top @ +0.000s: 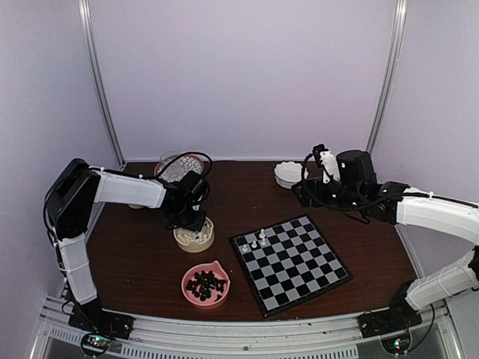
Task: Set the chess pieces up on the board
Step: Pick up the queen from the storage box, then pass from the left arm to the right, then pass from the right arm to the left
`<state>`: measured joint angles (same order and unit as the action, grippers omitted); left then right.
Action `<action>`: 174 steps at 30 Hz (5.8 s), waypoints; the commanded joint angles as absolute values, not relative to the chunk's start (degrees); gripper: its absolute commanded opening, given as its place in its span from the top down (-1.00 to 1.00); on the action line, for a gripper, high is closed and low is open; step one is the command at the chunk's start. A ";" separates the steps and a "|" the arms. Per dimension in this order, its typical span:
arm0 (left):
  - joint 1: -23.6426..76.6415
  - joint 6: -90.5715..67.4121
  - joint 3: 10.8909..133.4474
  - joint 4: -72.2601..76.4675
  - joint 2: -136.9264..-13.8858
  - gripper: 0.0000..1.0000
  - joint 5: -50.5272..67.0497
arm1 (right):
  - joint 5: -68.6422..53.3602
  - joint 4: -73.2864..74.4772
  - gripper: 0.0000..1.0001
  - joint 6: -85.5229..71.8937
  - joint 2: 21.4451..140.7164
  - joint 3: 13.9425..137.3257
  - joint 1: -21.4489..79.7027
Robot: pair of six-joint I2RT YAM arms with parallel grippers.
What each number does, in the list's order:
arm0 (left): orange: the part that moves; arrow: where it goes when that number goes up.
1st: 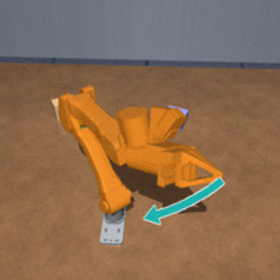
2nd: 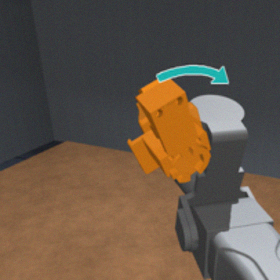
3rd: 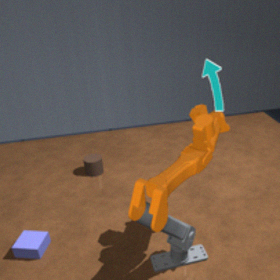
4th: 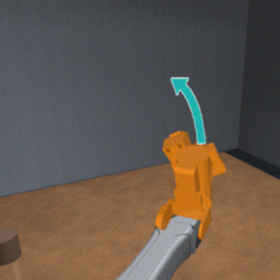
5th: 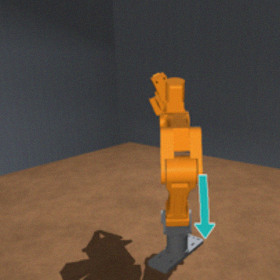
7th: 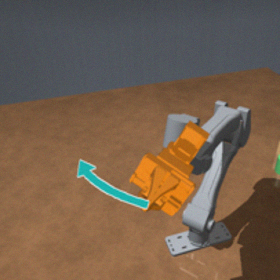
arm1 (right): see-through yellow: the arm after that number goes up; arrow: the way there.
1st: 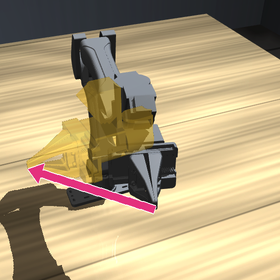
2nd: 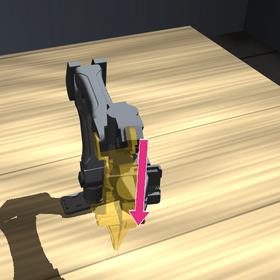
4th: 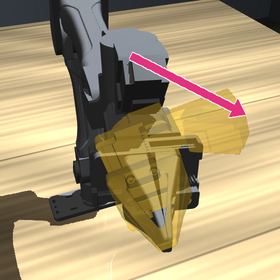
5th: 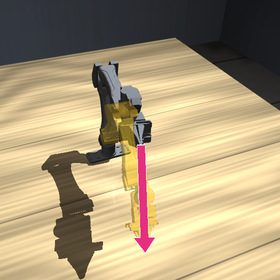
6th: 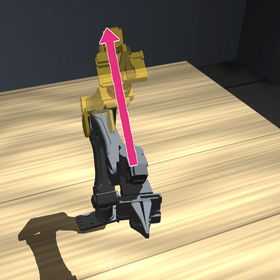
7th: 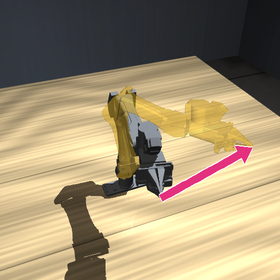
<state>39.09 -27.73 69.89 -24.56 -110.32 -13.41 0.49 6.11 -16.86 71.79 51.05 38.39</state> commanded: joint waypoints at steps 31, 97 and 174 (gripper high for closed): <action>42.22 -15.78 53.58 -5.74 -84.73 0.89 32.61 | -24.21 -15.28 -0.99 13.88 63.09 35.98 46.51; 51.63 -12.60 64.33 -14.13 -98.79 0.27 43.18 | 3.44 -9.97 0.73 46.26 86.40 45.62 68.30; 54.92 2.29 29.73 43.69 -72.97 0.49 27.08 | -15.37 -25.79 0.77 4.20 83.06 45.08 63.53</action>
<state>54.61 2.02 27.94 41.63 -72.44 26.39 -14.59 -23.99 5.50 82.87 44.62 63.81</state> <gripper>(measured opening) 0.241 0.187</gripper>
